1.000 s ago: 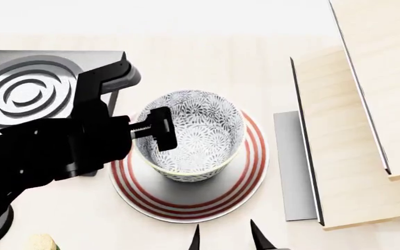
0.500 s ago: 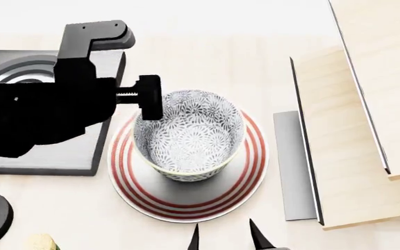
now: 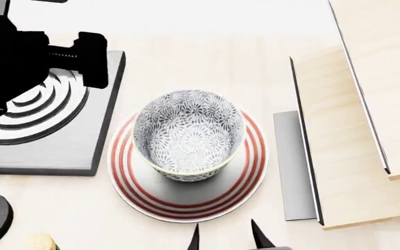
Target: Pick up the akita bowl and put it on the plate.
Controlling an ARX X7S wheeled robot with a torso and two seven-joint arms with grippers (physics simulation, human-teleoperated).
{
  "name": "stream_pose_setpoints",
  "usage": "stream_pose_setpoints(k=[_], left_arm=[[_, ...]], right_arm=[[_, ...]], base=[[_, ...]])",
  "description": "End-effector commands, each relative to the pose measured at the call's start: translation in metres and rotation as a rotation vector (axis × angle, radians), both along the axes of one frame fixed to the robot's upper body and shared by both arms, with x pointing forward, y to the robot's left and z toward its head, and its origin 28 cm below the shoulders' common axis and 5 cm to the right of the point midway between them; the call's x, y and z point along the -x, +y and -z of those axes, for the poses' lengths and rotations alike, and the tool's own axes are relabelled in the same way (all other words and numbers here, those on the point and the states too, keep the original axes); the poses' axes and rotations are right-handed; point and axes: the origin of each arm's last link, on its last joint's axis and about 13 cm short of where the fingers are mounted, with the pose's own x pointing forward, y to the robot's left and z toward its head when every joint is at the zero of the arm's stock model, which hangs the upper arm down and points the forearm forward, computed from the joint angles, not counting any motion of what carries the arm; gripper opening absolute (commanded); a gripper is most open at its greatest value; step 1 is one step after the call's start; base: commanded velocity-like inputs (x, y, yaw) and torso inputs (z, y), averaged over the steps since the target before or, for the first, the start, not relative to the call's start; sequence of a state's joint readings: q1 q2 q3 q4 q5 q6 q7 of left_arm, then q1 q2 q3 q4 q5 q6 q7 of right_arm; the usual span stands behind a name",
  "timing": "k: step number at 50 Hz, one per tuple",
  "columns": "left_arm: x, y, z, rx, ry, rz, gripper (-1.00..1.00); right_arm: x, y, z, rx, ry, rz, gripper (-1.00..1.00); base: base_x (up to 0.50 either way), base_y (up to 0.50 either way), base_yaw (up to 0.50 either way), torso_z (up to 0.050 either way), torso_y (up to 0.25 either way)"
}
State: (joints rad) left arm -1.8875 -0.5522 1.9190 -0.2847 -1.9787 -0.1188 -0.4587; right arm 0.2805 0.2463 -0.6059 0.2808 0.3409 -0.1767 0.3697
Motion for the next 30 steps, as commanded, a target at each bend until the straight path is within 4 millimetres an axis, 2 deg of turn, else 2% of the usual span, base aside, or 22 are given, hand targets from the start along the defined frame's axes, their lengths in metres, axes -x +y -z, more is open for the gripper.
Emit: stream_pose_setpoints(k=[1, 6, 14, 21, 30], left_arm=[[0.032, 0.030, -0.006, 0.009, -0.112, -0.089, 1.00], [0.042, 0.045, 0.005, 0.027, -0.142, -0.165, 1.00], [0.053, 0.070, 0.033, 0.051, -0.161, -0.269, 1.00], [0.068, 0.082, 0.050, 0.046, -0.195, -0.331, 1.00], [0.082, 0.083, 0.071, 0.033, -0.222, -0.347, 1.00]], right_arm=[[0.003, -0.008, 0.004, 0.033, 0.048, 0.036, 1.00], [0.003, -0.015, -0.008, 0.032, 0.014, 0.063, 1.00], [0.004, -0.029, -0.036, 0.049, -0.066, 0.124, 1.00], [0.002, -0.037, -0.065, 0.070, -0.141, 0.165, 1.00], [0.004, -0.042, -0.095, 0.092, -0.222, 0.202, 1.00]], base=[[0.00, 0.00, 0.00, -0.010, 0.000], [0.00, 0.00, 0.00, 0.000, 0.000], [0.00, 0.00, 0.00, 0.000, 0.000], [0.00, 0.00, 0.00, 0.000, 0.000], [0.00, 0.00, 0.00, 0.000, 0.000]])
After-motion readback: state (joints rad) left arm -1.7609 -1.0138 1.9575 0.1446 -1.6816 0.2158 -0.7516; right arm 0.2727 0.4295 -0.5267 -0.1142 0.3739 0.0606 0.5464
